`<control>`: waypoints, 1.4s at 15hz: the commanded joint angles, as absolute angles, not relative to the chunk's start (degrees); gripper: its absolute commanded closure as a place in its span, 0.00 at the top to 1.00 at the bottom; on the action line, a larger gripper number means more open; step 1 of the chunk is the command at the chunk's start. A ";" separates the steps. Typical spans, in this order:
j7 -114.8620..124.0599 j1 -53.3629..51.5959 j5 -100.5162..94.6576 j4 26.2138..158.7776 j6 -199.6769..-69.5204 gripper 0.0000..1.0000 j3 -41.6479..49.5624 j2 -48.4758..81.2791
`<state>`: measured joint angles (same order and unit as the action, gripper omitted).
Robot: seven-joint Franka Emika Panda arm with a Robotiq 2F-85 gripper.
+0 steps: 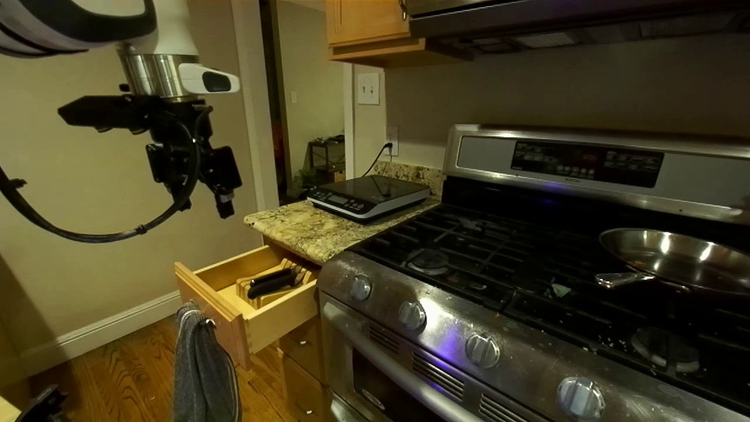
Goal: Close the drawer on the left
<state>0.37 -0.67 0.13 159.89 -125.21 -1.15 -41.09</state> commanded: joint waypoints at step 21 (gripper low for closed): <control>7.33 -8.07 -0.31 158.90 -131.07 1.00 -13.49 -30.34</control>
<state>2.16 -6.97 -0.07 159.48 -128.09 -11.22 -34.62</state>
